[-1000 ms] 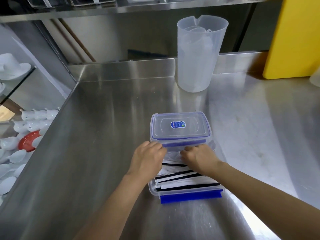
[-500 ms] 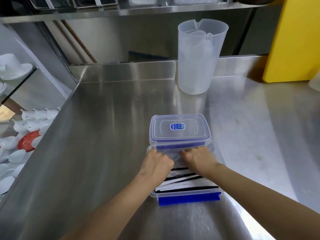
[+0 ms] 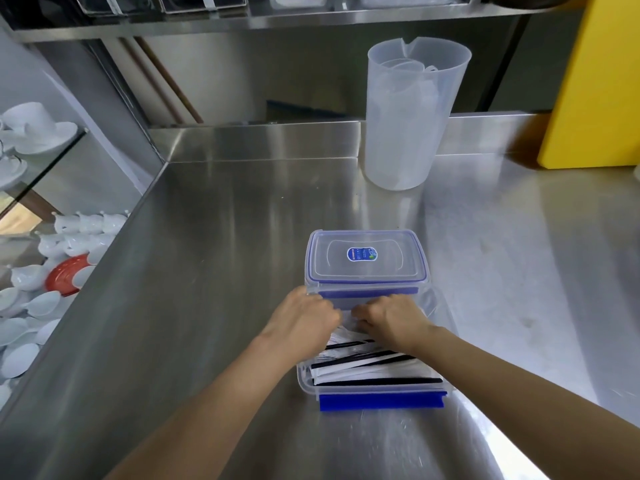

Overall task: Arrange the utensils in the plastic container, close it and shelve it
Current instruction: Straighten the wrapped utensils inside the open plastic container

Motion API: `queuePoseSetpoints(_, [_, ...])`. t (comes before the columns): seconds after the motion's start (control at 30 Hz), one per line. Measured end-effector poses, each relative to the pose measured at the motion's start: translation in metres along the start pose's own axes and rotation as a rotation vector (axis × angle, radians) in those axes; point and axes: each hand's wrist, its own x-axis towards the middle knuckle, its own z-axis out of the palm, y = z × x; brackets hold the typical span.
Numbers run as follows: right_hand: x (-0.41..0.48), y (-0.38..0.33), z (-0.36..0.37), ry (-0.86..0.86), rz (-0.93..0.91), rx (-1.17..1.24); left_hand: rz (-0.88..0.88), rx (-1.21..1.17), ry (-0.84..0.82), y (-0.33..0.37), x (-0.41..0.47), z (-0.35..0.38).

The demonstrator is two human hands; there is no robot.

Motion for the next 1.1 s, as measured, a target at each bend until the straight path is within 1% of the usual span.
queuePoseSetpoints(0.07, [-0.003,-0.002,-0.004,0.021,-0.050,-0.100,0.017,0.013,0.007,0.000,-0.002,-0.001])
queuePoseSetpoints(0.17, [-0.006,-0.008,-0.010,0.114,-0.101,-0.237,0.015,0.000,0.018,0.000,-0.003,0.000])
queuePoseSetpoints(0.27, [-0.004,-0.008,-0.011,0.144,-0.127,-0.220,0.024,-0.011,0.024,0.001,-0.003,0.001])
queuePoseSetpoints(0.3, [-0.005,-0.007,-0.010,0.155,-0.118,-0.168,0.022,-0.024,0.025,0.001,-0.003,0.002])
queuePoseSetpoints(0.33, [-0.007,-0.007,-0.011,0.170,-0.087,-0.068,0.027,-0.045,0.040,0.001,-0.004,0.001])
queuePoseSetpoints(0.4, [-0.013,-0.009,-0.024,0.227,0.014,0.187,0.036,-0.070,0.085,0.000,-0.004,-0.001])
queuePoseSetpoints(0.43, [-0.014,-0.010,-0.033,0.210,0.060,0.309,0.040,-0.092,0.104,-0.001,-0.004,-0.002])
queuePoseSetpoints(0.5, [-0.018,-0.008,-0.045,0.032,0.130,0.490,0.035,-0.110,0.131,-0.004,-0.002,0.000])
queuePoseSetpoints(0.53, [-0.019,-0.006,-0.046,-0.026,0.124,0.521,0.020,-0.108,0.152,-0.005,-0.001,0.003])
queuePoseSetpoints(0.6, [-0.021,0.000,-0.040,-0.057,0.115,0.431,0.003,-0.097,0.180,-0.003,-0.001,0.004])
queuePoseSetpoints(0.67, [-0.023,0.002,-0.033,0.005,0.075,0.262,-0.018,-0.088,0.202,-0.003,0.001,0.006])
queuePoseSetpoints(0.8, [-0.023,-0.002,-0.030,0.146,0.002,0.045,-0.073,-0.144,0.289,-0.003,0.000,0.012])
queuePoseSetpoints(0.87, [-0.022,-0.001,-0.031,0.240,-0.019,0.013,-0.122,-0.183,0.333,-0.004,-0.001,0.017])
queuePoseSetpoints(0.93, [-0.022,0.001,-0.030,0.298,-0.002,0.040,-0.162,-0.237,0.362,-0.006,-0.002,0.022])
queuePoseSetpoints(0.97, [-0.022,0.002,-0.028,0.295,0.011,0.044,-0.173,-0.265,0.371,-0.006,-0.002,0.023])
queuePoseSetpoints(1.03, [-0.024,0.003,-0.027,0.217,0.039,0.036,-0.188,-0.289,0.380,-0.006,-0.001,0.024])
queuePoseSetpoints(1.1, [-0.024,0.002,-0.029,0.049,0.089,0.049,-0.189,-0.285,0.370,-0.005,-0.001,0.025])
